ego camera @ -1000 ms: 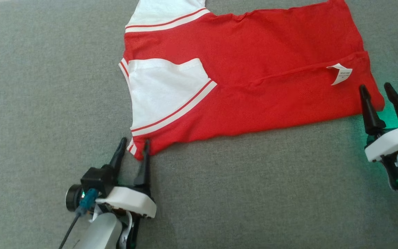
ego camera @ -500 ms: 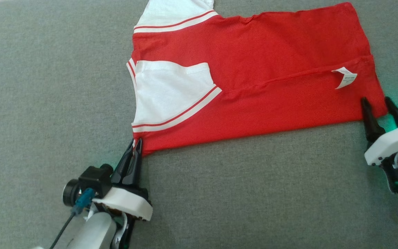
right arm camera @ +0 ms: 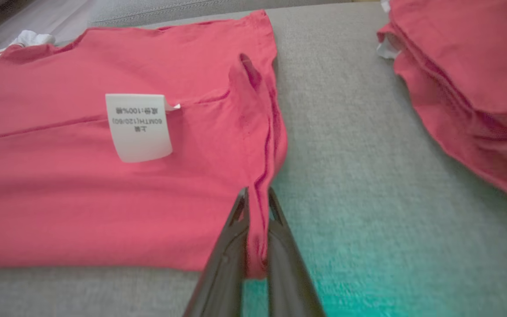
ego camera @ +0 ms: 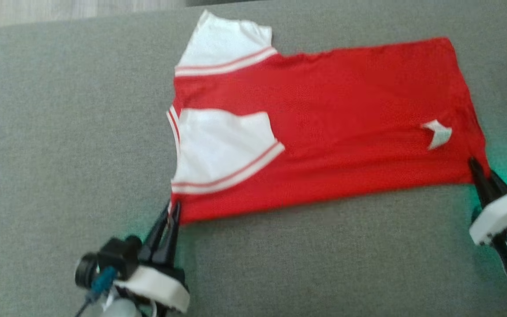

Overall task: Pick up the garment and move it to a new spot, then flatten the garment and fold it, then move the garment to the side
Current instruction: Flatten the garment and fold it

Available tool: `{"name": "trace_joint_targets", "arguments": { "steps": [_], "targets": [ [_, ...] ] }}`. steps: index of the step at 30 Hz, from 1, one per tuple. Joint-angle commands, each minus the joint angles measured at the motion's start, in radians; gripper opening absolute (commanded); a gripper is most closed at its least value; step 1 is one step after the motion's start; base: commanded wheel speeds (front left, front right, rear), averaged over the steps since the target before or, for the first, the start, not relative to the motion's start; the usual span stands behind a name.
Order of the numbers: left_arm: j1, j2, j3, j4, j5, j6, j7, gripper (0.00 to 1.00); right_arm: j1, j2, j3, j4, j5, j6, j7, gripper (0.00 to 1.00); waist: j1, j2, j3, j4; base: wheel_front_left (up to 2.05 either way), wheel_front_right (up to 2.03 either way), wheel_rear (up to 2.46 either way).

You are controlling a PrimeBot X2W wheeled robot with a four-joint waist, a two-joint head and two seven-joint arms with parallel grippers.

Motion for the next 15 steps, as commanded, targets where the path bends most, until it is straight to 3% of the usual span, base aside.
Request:
{"name": "trace_joint_targets", "arguments": {
  "steps": [1,15],
  "targets": [
    [0.019,0.032,0.031,-0.032,-0.005,0.012,0.001,0.0,0.046,-0.055,-0.002,-0.013,0.011,-0.001,-0.018,0.0,0.0,0.0,-0.016,0.002,0.0,0.0,0.0],
    [0.201,0.052,-0.017,-0.133,-0.025,0.038,0.033,0.0,0.235,-0.091,-0.048,-0.062,-0.009,-0.001,-0.023,0.0,0.0,0.0,-0.088,-0.001,0.0,0.0,0.0]
  ]
}}
